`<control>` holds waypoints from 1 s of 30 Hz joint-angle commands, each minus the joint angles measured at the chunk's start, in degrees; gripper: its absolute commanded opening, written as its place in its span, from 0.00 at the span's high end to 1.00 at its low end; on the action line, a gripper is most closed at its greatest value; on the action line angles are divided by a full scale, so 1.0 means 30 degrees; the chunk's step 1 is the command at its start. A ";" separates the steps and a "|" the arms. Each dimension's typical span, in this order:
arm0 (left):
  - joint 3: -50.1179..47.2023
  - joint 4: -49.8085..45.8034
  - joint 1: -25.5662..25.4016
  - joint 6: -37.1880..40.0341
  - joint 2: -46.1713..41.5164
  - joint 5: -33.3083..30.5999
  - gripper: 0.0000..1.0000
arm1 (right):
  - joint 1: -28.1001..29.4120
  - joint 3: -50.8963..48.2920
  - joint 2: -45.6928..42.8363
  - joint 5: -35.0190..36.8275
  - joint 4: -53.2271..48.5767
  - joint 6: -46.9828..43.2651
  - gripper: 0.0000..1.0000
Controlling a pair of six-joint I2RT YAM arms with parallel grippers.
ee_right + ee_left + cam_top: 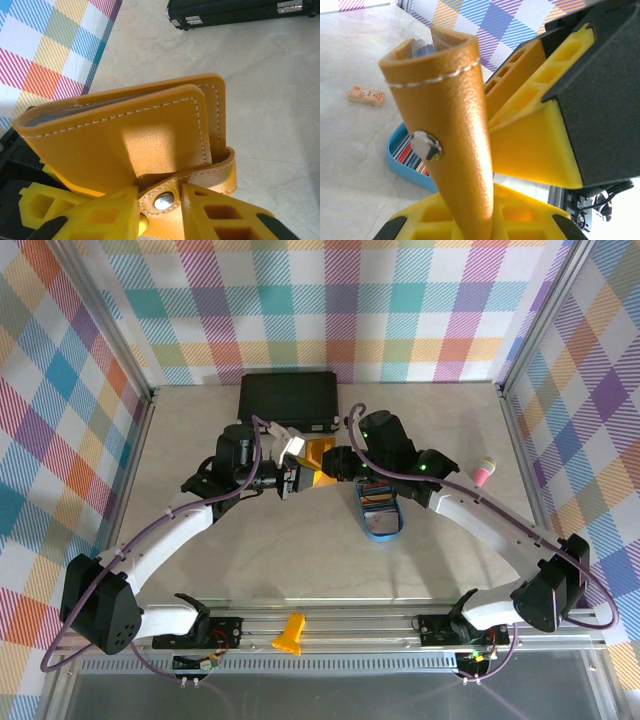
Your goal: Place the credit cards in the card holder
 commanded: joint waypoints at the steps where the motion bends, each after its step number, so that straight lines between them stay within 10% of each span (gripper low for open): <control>1: 0.0575 0.0181 -0.0758 0.0798 -0.0926 0.2474 1.00 | -0.0464 0.0507 0.0556 0.1436 -0.0336 -0.0468 0.80; 7: 0.0576 -0.0194 -0.0758 0.1096 -0.1028 0.1503 1.00 | -0.1572 -0.0200 0.0023 0.0153 -0.0759 -0.0900 1.00; 30: 0.0871 -0.0779 -0.0084 0.1818 -0.0108 0.2295 1.00 | -0.6088 -0.3188 -0.2558 -0.6300 -0.0623 -0.4000 1.00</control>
